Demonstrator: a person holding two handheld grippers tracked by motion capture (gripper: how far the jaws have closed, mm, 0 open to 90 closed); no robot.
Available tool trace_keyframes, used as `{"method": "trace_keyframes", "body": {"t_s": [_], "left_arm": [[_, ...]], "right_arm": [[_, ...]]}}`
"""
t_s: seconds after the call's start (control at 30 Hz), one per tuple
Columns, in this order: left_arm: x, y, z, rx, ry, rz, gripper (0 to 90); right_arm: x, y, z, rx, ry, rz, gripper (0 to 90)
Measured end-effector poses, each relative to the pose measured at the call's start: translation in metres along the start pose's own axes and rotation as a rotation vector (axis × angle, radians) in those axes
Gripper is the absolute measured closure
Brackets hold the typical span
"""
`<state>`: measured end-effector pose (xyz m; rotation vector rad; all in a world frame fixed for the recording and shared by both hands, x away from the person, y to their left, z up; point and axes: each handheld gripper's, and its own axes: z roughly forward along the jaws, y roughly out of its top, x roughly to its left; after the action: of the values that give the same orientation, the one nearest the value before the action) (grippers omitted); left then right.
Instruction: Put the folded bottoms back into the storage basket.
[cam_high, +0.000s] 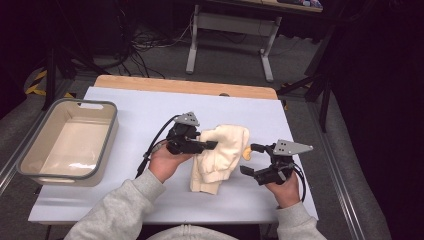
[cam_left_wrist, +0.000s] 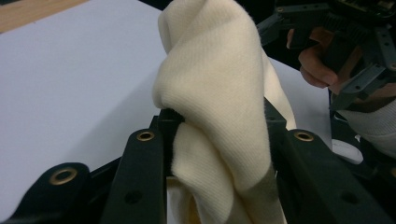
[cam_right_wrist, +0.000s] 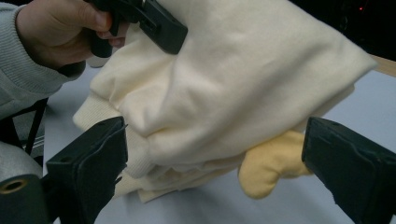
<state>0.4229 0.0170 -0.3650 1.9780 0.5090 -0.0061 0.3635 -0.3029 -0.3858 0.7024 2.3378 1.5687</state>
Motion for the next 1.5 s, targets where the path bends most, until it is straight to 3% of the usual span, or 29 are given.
{"method": "trace_keyframes", "body": {"t_s": [0.13, 0.6, 1.2, 1.5], "left_arm": [[0.003, 0.003, -0.014, -0.021, -0.015, 0.034, 64.4], [0.012, 0.008, -0.049, -0.047, -0.007, 0.026, 64.4], [0.016, 0.012, -0.098, -0.066, 0.067, 0.043, 64.3], [0.019, 0.017, -0.133, -0.069, 0.141, 0.059, 64.3]], "right_arm": [[-0.001, 0.0, -0.001, -0.006, -0.005, -0.003, 7.2], [-0.001, -0.001, -0.001, -0.005, -0.009, -0.006, 6.9], [-0.002, -0.003, 0.003, -0.01, -0.02, -0.019, 4.0], [-0.004, -0.003, 0.008, -0.007, -0.008, -0.026, 3.6]]}}
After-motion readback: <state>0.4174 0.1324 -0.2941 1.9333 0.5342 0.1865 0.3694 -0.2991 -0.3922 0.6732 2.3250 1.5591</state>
